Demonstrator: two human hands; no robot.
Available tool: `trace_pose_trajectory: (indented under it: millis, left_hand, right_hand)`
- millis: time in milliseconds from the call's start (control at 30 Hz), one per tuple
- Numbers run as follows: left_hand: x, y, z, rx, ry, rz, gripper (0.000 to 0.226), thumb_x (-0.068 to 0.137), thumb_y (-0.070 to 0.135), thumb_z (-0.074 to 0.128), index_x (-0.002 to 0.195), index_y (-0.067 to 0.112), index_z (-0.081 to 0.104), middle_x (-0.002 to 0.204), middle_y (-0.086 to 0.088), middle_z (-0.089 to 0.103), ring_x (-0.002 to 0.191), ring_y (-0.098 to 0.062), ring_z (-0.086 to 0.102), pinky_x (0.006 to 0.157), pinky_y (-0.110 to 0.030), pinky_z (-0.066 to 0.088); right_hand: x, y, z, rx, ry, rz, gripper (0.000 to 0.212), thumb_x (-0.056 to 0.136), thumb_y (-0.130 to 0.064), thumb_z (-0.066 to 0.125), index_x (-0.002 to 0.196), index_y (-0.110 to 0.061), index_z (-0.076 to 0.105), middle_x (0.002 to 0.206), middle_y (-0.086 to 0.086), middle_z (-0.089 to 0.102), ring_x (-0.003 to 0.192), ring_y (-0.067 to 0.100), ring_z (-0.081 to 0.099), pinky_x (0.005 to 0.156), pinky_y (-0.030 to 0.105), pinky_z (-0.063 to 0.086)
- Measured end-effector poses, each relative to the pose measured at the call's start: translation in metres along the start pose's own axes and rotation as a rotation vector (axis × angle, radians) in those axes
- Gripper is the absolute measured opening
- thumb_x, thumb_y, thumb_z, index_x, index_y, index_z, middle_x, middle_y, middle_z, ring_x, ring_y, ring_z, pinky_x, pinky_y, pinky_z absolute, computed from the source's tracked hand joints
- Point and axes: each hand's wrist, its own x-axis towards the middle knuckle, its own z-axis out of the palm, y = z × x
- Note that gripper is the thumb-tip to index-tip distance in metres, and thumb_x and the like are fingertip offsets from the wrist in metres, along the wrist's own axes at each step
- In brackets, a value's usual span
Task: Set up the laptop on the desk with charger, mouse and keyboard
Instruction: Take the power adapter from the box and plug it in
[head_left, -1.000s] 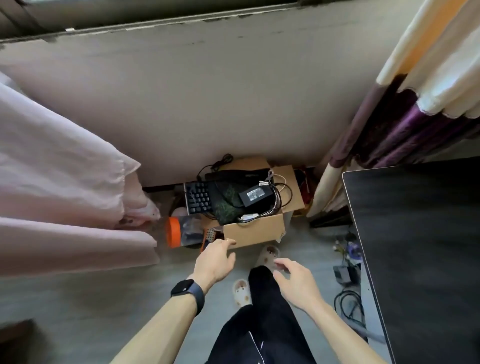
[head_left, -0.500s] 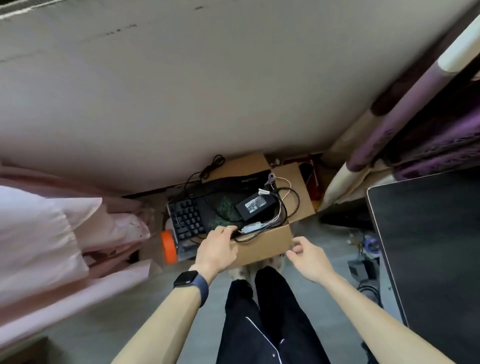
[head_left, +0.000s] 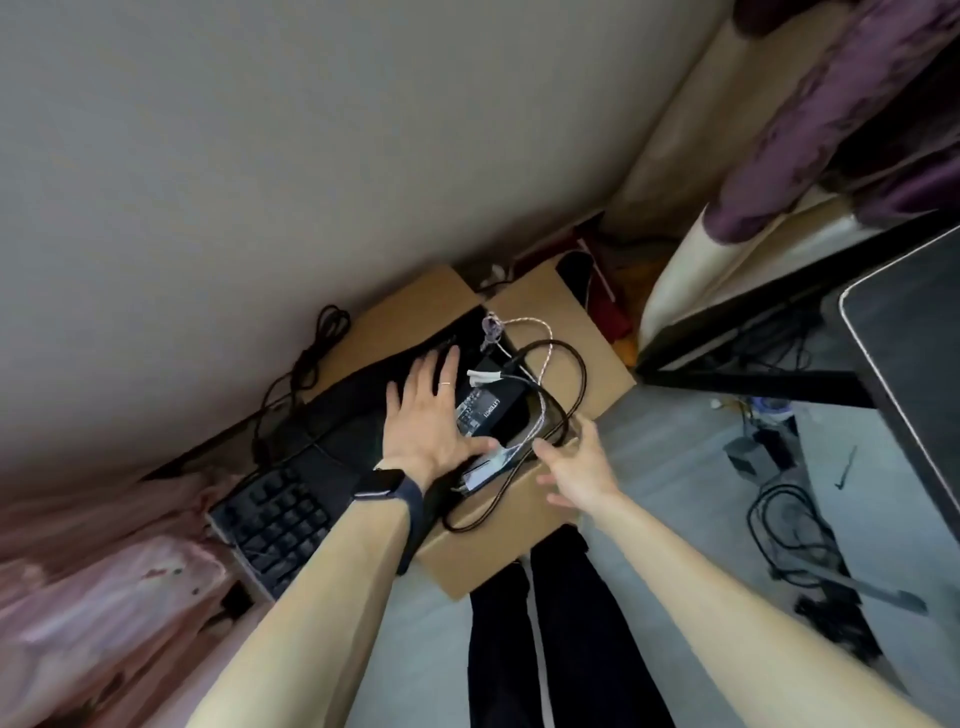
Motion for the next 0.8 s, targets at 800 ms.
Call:
trace_pose_trajectory:
  millis: [800]
  left_hand:
    - [-0.136,-0.016,-0.168,-0.434,0.006,-0.011,0.107,0.056,0.044,0.075,0.149,0.026,0.024,0.111,0.007,0.065,0.088,-0.012,0.065,0.076,-0.029,0.051]
  right_hand:
    - [-0.182,-0.057,-0.029,0.088,0.084,-0.298,0.037,0.092,-0.041,0.066,0.121,-0.019,0.063,0.082,-0.01,0.077,0.06,0.004,0.063,0.071,0.027,0.052]
